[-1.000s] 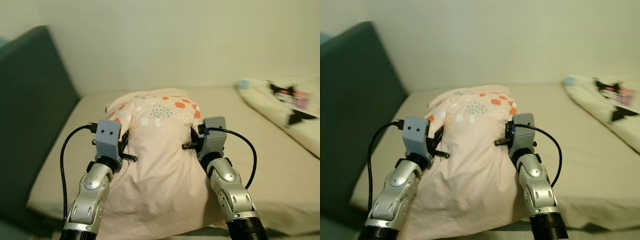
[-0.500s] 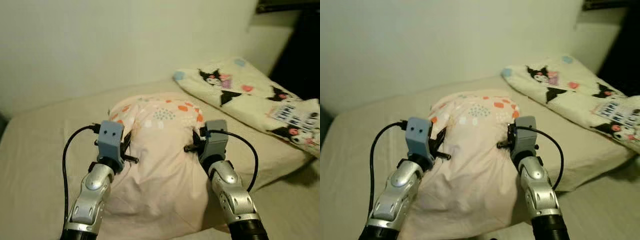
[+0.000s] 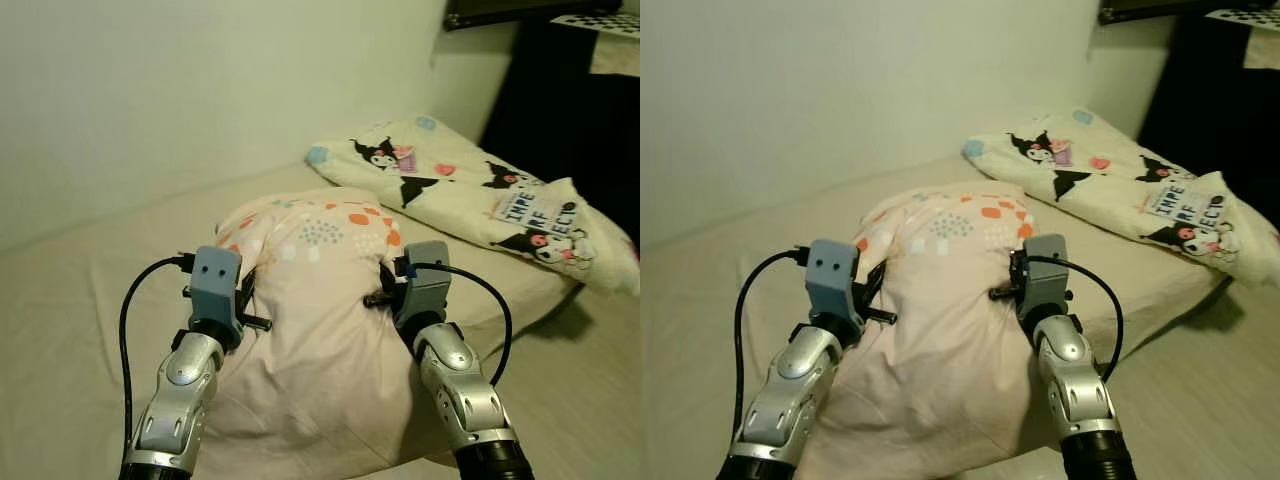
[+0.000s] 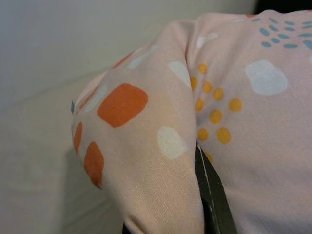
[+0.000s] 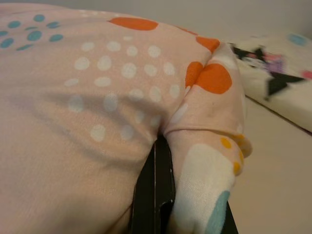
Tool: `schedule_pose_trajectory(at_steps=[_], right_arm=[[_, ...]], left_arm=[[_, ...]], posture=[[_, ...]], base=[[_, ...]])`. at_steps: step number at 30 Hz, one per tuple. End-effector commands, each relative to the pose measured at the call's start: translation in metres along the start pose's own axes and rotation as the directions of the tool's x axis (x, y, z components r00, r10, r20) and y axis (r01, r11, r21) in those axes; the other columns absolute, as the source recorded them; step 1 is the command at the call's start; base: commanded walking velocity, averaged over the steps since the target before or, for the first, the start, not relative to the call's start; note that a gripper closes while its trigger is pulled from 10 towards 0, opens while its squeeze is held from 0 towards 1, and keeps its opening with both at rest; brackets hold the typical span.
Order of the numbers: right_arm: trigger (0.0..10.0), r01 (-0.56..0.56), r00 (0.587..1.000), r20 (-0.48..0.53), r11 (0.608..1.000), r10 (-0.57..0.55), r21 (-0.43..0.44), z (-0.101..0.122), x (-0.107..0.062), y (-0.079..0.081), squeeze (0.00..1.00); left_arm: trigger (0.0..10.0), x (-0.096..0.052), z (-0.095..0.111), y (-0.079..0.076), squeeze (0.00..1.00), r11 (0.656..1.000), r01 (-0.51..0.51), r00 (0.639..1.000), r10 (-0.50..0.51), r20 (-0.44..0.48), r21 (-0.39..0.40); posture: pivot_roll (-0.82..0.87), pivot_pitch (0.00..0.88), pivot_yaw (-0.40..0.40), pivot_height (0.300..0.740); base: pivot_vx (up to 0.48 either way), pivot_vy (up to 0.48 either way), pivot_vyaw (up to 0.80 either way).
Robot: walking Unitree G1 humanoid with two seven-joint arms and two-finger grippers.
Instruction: Clean up the room
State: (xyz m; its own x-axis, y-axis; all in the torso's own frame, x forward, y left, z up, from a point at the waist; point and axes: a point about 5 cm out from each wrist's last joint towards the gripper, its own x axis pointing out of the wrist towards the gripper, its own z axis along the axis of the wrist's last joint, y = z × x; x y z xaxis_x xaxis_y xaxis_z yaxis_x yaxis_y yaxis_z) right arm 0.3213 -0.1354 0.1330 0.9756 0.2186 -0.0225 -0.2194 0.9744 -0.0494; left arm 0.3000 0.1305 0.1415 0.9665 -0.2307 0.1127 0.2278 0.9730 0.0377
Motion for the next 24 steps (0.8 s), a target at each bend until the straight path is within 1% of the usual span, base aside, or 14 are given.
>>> schedule_pose_trajectory(at_steps=[1,8,9,10,12,17,22,24], right_arm=[[10.0,-0.045,0.997,0.061,0.999,0.046,-0.021,0.0112,0.0023,0.0107,0.0],[10.0,-0.067,0.995,0.069,0.997,0.069,-0.033,0.0122,0.0037,0.0144,0.0],[10.0,-0.071,0.994,0.077,0.997,0.073,-0.027,0.0131,0.0034,0.0148,0.0],[10.0,-0.067,0.995,0.079,0.998,0.067,0.001,0.0129,0.003,0.0143,0.0],[10.0,-0.066,0.994,0.085,0.998,0.064,0.015,0.0131,0.0025,0.0136,0.0],[10.0,-0.073,0.993,0.089,0.997,0.072,0.011,0.0129,0.0023,0.014,0.0],[10.0,-0.078,0.993,0.093,0.997,0.077,0.01,0.0134,0.0024,0.0145,0.0],[10.0,-0.078,0.993,0.093,0.997,0.077,0.01,0.0135,0.0025,0.0146,0.0]], left_arm=[[10.0,-0.0016,0.009,0.0009,0.0,1.0,-0.007,0.998,0.006,0.059,0.011],[10.0,-0.0021,0.0096,0.0047,0.0,0.999,-0.036,0.997,0.036,0.062,-0.004],[10.0,-0.0025,0.0101,0.0045,0.0,0.999,-0.037,0.997,0.037,0.065,-0.009],[10.0,-0.0029,0.0103,0.0046,0.0,0.999,-0.038,0.997,0.039,0.066,-0.013],[10.0,-0.0034,0.0104,0.0047,0.0,0.999,-0.043,0.997,0.043,0.068,-0.014],[10.0,-0.0026,0.0107,0.0041,0.0,0.999,-0.037,0.997,0.036,0.066,0.014],[10.0,-0.0017,0.011,0.0029,0.0,0.999,-0.036,0.997,0.035,0.066,0.011],[10.0,-0.0013,0.0113,0.0025,0.0,0.999,-0.036,0.997,0.036,0.067,0.006]], posture=[[-0.08,0.099,0.041,0.74],[-0.07,0.098,0.037,0.74],[-0.07,0.098,0.037,0.74],[-0.08,0.09,0.039,0.74],[-0.08,0.088,0.038,0.74],[-0.08,0.088,0.038,0.74],[-0.08,0.088,0.038,0.74],[-0.08,0.088,0.038,0.74]], base=[[0.0,0.0,0.8],[0.0,0.0,0.8],[0.0,0.0,0.0],[0.0,0.0,0.0],[0.0,0.0,0.0],[0.0,0.0,0.0],[0.0,0.0,0.0],[0.0,0.274,0.0]])
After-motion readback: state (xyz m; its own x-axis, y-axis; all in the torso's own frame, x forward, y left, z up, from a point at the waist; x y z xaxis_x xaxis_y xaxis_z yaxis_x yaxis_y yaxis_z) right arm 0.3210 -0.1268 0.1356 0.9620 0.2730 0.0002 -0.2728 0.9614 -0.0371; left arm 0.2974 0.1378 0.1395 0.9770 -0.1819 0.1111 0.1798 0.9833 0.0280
